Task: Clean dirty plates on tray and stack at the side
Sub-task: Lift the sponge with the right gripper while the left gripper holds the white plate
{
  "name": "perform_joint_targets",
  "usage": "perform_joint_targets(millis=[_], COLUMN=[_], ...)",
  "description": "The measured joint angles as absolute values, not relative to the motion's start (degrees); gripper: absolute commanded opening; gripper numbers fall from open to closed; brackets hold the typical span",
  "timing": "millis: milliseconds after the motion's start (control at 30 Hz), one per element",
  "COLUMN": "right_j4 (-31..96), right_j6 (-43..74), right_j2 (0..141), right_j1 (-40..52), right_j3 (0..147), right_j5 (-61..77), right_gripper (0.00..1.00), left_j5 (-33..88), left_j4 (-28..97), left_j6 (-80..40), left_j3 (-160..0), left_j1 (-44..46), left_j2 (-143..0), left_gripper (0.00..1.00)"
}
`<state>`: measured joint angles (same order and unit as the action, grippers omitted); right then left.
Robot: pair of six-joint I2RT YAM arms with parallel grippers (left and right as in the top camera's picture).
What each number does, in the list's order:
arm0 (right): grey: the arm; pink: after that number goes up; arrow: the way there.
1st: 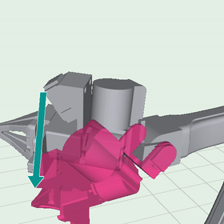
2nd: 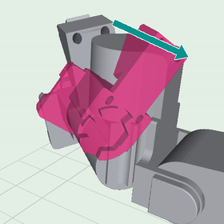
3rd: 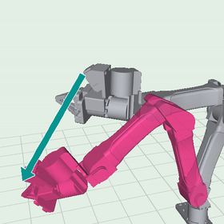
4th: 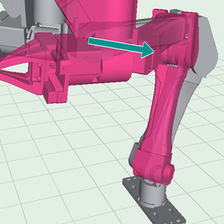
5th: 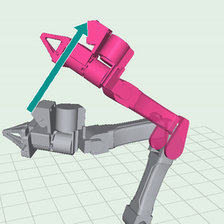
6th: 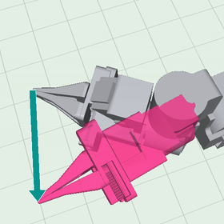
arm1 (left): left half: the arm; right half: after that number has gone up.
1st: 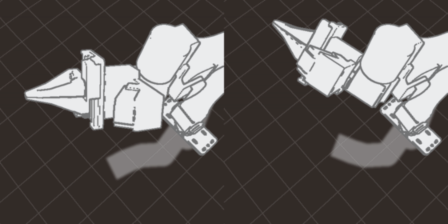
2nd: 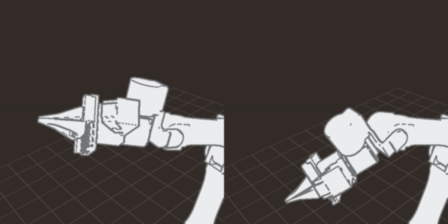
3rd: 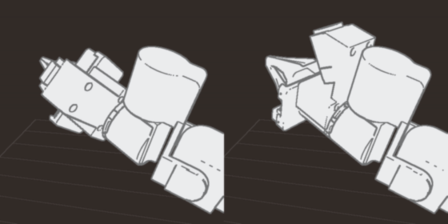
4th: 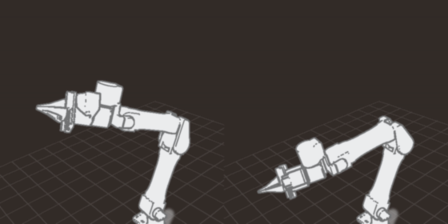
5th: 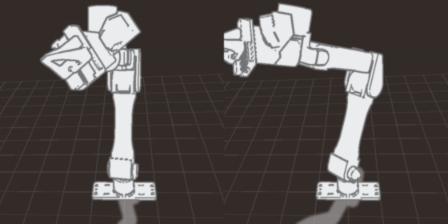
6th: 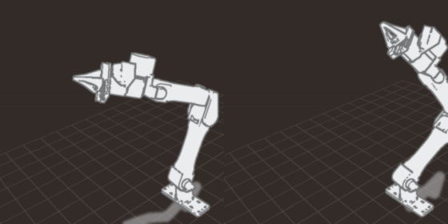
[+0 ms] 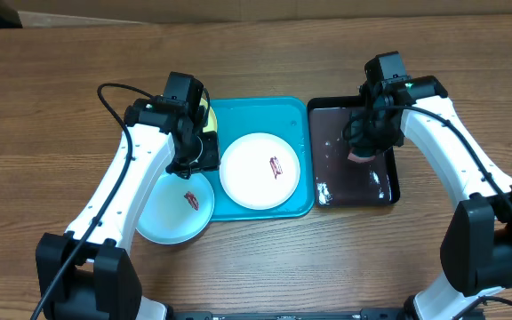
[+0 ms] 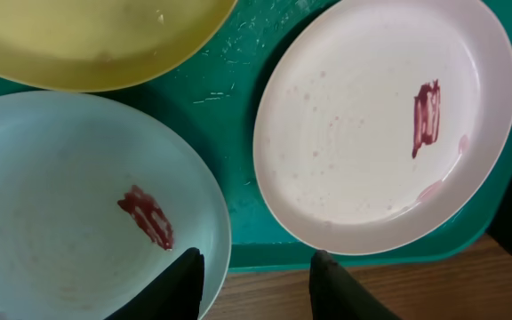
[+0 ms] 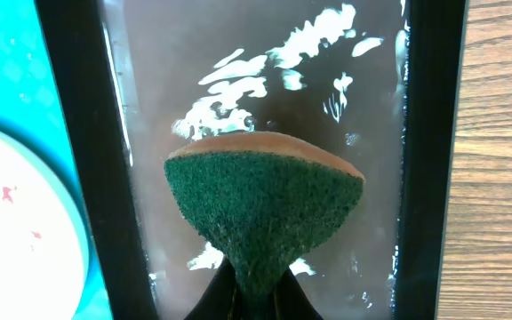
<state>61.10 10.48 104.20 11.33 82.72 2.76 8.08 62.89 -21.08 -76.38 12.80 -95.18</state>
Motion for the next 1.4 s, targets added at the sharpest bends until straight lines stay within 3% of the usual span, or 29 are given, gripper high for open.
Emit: perform_joint_targets(millis=[233, 500, 700, 933, 1300, 1400], right_j4=[61.1, 60.2, 60.0, 59.6, 59.6, 59.4], right_j6=[10.5, 10.5, 10.5, 10.5, 9.7, 9.4], right_j2=[104.2, 104.2, 104.2, 104.2, 104.2, 104.2], right_j1=[11.3, 11.4, 11.4, 11.4, 11.3, 11.3], right_j3=[82.7, 82.7, 82.7, 82.7, 82.7, 82.7], right_j5=[3.2, 3.2, 3.2, 3.2, 3.2, 3.2], right_gripper=[0.04, 0.04, 0.04, 0.04, 0.04, 0.04], left_j5=[7.9, 7.6, 7.6, 7.6, 7.0, 6.6], left_j4=[59.7, 47.7, 45.3, 42.1, 41.1, 40.7], left_j6=[-21.1, -23.7, -24.9, -26.5, -27.5, -27.6], left_j3=[-73.1, -65.4, -64.8, -62.5, -62.1, -62.1], left_j1=[14.3, 14.7, 14.7, 15.9, 16.5, 16.5], left_j2=[-95.2, -95.4, -95.4, -97.0, -101.2, -101.7], left_gripper=[0.46, 0.36, 0.40, 0.31, 0.34, 0.30])
